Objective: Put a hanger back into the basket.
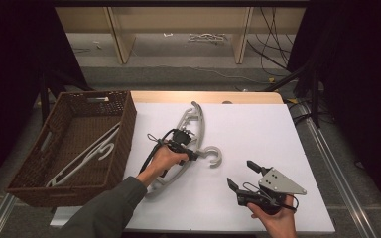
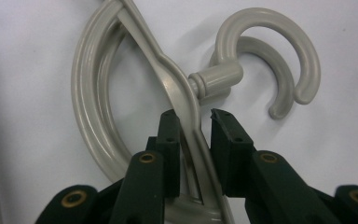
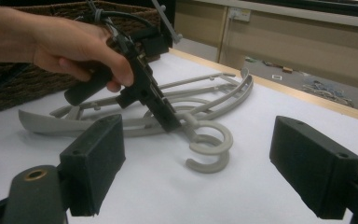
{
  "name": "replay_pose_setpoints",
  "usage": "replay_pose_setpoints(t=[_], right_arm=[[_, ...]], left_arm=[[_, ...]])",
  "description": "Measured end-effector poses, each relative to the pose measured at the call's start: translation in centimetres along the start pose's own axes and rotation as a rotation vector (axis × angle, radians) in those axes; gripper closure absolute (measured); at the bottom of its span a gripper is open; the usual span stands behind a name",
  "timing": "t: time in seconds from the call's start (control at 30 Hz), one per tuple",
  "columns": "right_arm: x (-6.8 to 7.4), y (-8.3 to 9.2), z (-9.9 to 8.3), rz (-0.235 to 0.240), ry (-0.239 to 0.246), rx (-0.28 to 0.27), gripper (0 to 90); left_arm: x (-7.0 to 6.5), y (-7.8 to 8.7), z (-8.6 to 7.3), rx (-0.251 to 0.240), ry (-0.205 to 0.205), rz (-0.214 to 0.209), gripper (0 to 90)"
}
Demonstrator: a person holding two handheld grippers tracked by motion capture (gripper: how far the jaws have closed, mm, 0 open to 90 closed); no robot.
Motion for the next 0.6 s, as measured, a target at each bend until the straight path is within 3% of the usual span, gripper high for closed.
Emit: replay_pose_setpoints(t=[0.27, 0.43, 0.6], right_arm=[[0.0, 0.0, 0.1, -0.003, 0.000, -0.005, 18.9], [0.0, 0.0, 0.0, -0.003, -0.004, -0.009, 18.9], [0.0, 0.0, 0.0, -0.002, -0.007, -0.007, 18.9]], left_arm=[[0.4, 1.3, 0.0, -0.052, 0.045, -0.022, 74.6], [0.5, 2.4, 0.1, -0.123, 0.134, -0.037, 76.0], [1.0, 3.7, 0.0, -0.153, 0.185, -0.048, 77.5]])
Point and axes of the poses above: each handheld gripper's, and its own axes: y roughly backward along the jaws, z roughly out of its top, x roughly to its left, the point moved 4 cm from there along -y, roughly forward along the jaws, and after that the axes turned 5 degrees about -y, right-handed, at the moved point
